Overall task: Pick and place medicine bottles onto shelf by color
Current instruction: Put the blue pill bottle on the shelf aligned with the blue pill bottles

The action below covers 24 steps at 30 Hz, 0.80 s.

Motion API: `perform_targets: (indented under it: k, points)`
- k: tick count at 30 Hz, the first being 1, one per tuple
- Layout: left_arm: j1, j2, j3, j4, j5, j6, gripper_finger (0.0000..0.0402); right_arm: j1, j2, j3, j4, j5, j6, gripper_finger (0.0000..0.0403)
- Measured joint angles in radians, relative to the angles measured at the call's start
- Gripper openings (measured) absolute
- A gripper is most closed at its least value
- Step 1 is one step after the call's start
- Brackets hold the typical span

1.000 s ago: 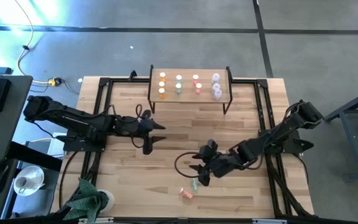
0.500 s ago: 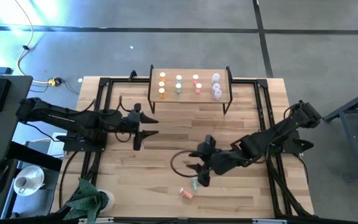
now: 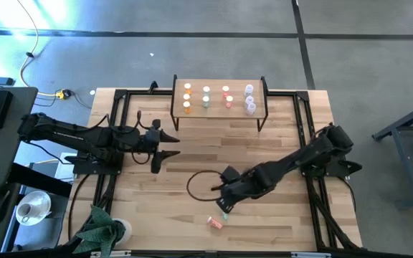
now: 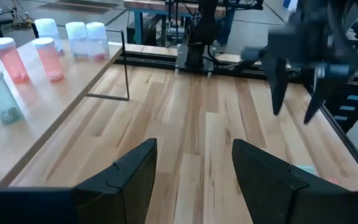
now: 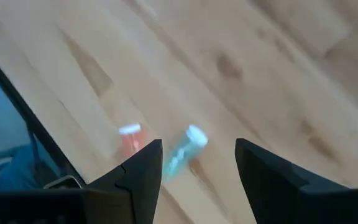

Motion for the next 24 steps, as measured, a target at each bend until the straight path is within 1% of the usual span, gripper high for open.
perform_targets:
  k: [2, 10, 15, 24]
  points:
    - [0.000, 0.000, 0.000, 0.000, 0.000, 0.001, 0.0200, 0.005, 0.032, 0.000, 0.003, -0.028, 0.021, 0.0193]
    - [0.000, 0.000, 0.000, 0.002, -0.003, 0.001, 0.0200, 0.018, 0.151, 0.000, 0.073, -0.069, 0.060, 0.0193]
    - [0.000, 0.000, 0.000, 0.001, -0.003, 0.000, 0.0200, 0.018, 0.196, 0.000, 0.156, -0.077, 0.057, 0.0193]
    - [0.000, 0.000, 0.000, 0.000, -0.003, 0.001, 0.0200, 0.020, 0.256, 0.000, 0.144, -0.067, 0.082, 0.0193]
